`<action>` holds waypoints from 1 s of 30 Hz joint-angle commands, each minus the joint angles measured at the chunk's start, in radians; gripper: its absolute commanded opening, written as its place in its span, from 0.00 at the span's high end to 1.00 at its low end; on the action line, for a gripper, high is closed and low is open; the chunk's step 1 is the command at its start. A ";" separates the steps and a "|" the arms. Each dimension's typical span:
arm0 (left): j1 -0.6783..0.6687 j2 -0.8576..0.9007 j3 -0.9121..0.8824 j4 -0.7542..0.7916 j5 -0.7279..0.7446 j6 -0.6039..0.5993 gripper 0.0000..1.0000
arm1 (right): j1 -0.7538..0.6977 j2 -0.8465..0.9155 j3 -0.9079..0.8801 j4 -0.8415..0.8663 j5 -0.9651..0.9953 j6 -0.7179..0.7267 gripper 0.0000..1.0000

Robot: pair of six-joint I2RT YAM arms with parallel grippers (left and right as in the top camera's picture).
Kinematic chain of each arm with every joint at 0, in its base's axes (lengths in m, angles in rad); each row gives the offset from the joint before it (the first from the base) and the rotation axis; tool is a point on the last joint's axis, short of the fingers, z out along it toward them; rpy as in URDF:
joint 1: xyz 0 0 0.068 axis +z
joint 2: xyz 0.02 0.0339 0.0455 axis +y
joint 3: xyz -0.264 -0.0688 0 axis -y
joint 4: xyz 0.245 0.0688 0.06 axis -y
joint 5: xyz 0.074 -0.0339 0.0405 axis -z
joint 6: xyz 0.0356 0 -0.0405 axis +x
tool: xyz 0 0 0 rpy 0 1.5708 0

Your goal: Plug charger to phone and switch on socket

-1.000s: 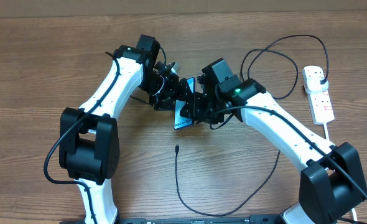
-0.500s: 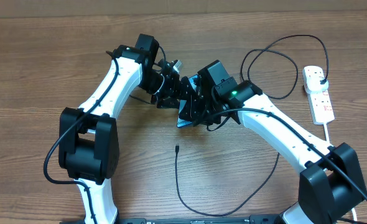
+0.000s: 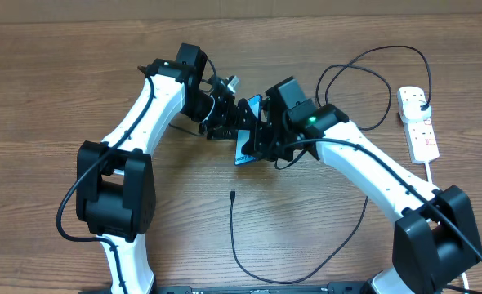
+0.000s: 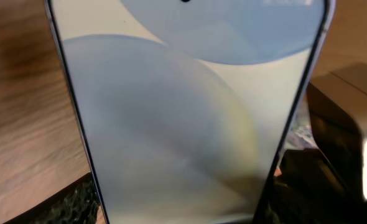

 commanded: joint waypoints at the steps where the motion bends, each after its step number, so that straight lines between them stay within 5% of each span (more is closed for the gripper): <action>1: 0.032 -0.005 0.026 0.032 0.360 0.148 0.24 | -0.078 -0.057 0.009 0.045 -0.161 -0.045 0.96; 8: 0.067 -0.005 0.026 0.170 0.674 0.198 0.28 | -0.147 -0.072 0.008 0.165 -0.434 -0.115 0.96; 16: 0.067 -0.006 0.029 0.226 0.672 0.174 0.38 | -0.147 -0.072 0.008 0.179 -0.482 -0.185 0.96; 30: 0.068 -0.006 0.060 0.408 0.673 -0.094 0.50 | -0.150 -0.071 0.006 0.216 -0.482 -0.188 0.96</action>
